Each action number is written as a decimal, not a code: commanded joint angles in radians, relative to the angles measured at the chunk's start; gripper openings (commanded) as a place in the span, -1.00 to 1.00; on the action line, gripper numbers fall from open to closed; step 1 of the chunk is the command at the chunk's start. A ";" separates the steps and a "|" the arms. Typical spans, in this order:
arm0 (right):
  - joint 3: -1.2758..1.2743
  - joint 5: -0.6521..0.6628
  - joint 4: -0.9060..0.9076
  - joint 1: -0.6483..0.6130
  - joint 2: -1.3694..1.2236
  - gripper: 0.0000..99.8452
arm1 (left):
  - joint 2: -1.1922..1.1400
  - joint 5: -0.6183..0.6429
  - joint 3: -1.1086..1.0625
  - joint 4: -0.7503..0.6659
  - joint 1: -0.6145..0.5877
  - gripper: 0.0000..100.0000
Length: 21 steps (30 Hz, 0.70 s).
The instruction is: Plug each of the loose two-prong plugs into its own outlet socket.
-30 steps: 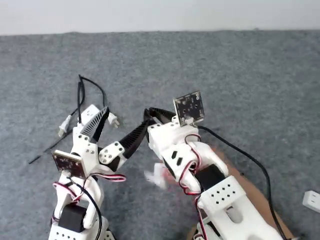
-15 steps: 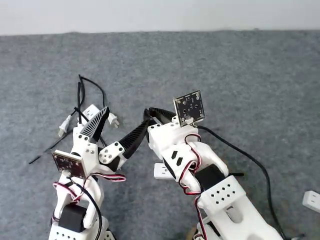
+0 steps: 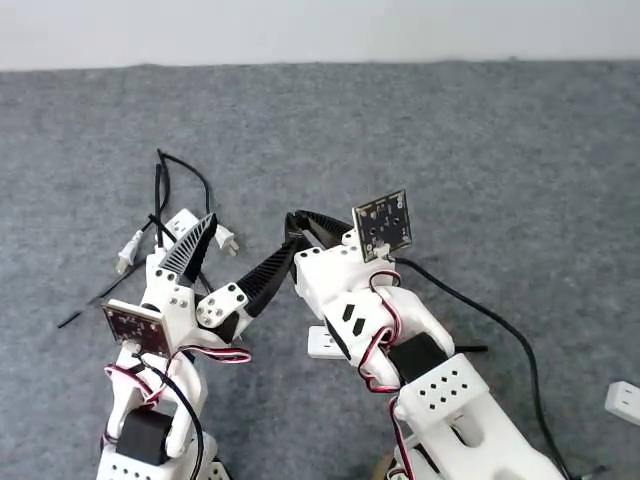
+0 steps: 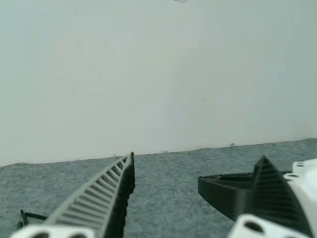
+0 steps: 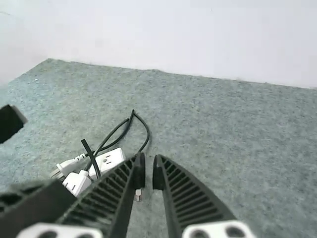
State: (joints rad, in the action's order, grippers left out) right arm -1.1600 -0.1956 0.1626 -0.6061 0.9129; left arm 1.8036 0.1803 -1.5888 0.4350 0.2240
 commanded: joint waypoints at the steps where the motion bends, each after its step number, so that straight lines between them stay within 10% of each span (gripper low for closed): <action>1: 0.017 -0.012 -0.038 -0.016 0.045 -0.92 | 0.006 -0.035 0.056 0.049 0.008 -0.26; 12: 0.023 0.132 -0.007 0.130 0.124 -0.93 | 0.006 -0.184 0.240 0.224 -0.149 -0.26; 21: 0.095 0.308 0.555 0.159 0.321 -0.93 | -0.002 -0.221 0.315 0.491 -0.308 -0.26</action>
State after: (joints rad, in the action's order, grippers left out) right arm -1.1554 0.0376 0.5800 -0.4526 1.1784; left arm 1.8006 -0.0008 -1.3295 0.8063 -0.0721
